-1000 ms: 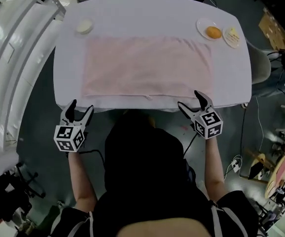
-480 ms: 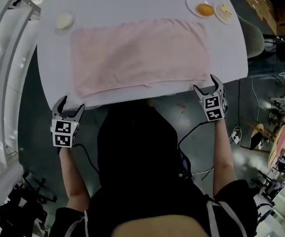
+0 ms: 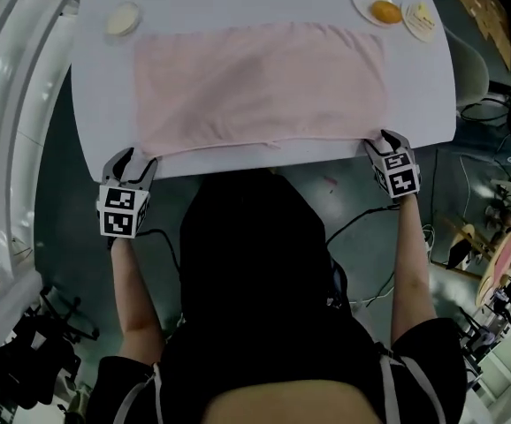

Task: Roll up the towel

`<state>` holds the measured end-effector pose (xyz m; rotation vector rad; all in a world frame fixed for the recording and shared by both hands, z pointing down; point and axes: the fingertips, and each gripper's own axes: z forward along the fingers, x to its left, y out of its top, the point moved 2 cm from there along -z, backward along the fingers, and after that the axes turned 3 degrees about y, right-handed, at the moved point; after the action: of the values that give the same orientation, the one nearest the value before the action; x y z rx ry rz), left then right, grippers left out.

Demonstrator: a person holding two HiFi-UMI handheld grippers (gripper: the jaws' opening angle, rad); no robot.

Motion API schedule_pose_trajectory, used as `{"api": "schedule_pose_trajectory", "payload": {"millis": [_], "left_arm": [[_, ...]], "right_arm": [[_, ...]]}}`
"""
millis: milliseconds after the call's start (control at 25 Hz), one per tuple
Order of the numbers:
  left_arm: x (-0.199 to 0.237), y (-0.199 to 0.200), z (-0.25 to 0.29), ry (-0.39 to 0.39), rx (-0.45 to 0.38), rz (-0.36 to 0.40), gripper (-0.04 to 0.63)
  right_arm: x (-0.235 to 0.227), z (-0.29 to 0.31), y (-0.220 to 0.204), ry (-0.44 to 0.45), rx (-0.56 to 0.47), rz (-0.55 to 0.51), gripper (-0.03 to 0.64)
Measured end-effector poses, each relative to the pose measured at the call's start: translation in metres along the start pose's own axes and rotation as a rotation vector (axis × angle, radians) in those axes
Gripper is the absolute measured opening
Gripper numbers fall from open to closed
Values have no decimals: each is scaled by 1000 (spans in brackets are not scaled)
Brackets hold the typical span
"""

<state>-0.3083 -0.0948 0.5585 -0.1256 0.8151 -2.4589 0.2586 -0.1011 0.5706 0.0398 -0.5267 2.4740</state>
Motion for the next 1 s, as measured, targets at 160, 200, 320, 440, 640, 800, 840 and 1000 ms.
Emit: {"api": "schedule_pose_trajectory", "payload": {"millis": [160, 200, 320, 440, 640, 800, 840, 1000], "left_arm": [[-2, -3, 7, 19, 33, 43, 162], [-2, -3, 7, 28, 38, 54, 136], [-4, -3, 8, 43, 41, 94, 90], [-6, -4, 8, 33, 56, 189, 64], [-4, -4, 3, -8, 91, 333, 61], [-2, -1, 2, -24, 100, 359, 61], [-3, -1, 1, -24, 101, 359, 61], [-6, 0, 3, -25, 104, 342, 61]], "right_arm": [[11, 6, 2, 51, 28, -145, 170], [12, 6, 3, 41, 32, -174, 161], [8, 5, 3, -28, 52, -249, 3], [6, 3, 3, -48, 53, -305, 3], [-6, -9, 7, -71, 48, -394, 3], [10, -8, 3, 76, 16, -300, 108], [14, -5, -1, 111, 26, -275, 199], [12, 7, -9, 224, 74, -204, 198]]}}
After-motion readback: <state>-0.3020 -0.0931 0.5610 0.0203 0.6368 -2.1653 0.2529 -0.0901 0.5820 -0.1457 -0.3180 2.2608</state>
